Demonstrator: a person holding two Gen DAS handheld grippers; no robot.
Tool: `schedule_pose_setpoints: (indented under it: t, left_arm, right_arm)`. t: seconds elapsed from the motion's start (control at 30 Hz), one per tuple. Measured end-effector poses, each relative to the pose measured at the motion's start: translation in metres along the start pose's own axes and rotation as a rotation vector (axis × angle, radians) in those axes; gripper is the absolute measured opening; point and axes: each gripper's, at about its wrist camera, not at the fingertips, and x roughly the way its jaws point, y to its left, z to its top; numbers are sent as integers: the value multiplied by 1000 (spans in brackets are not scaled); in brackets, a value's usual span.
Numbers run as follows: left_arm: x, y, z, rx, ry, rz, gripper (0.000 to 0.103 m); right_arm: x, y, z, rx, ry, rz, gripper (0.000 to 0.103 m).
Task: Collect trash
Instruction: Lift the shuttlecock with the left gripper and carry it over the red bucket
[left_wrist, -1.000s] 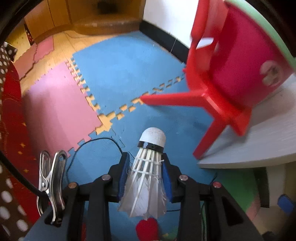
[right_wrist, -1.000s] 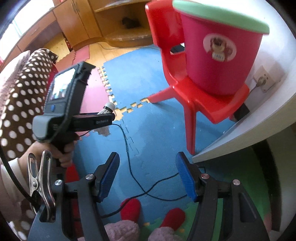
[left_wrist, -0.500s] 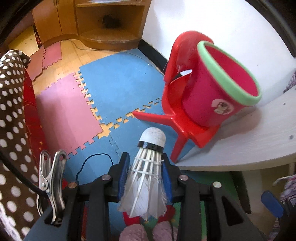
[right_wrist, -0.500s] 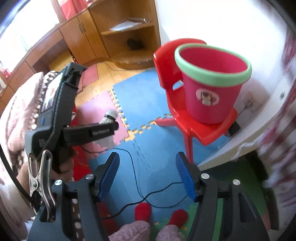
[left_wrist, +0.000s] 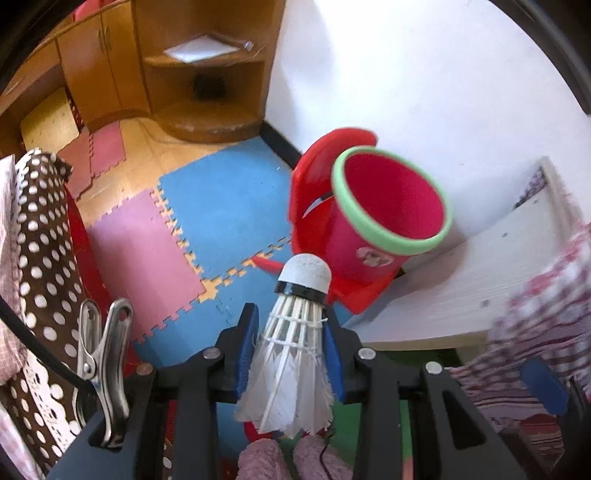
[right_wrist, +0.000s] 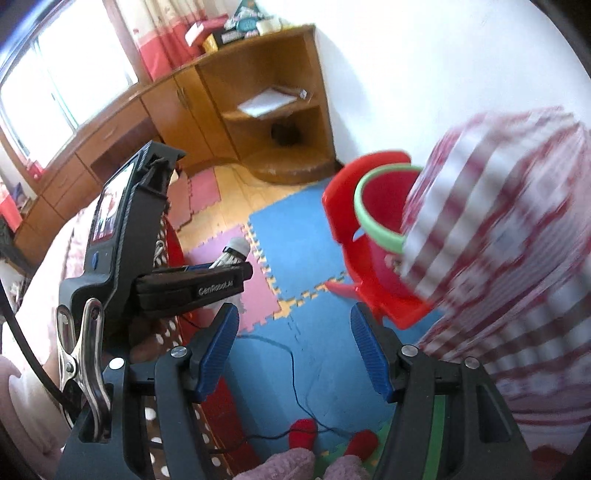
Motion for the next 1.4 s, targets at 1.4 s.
schedule_pose_setpoints:
  t: [1.4]
  left_arm:
    - [95,-227,170,486,167,-113,37]
  right_arm:
    - [-195,-149,107,375,-342,-380,65]
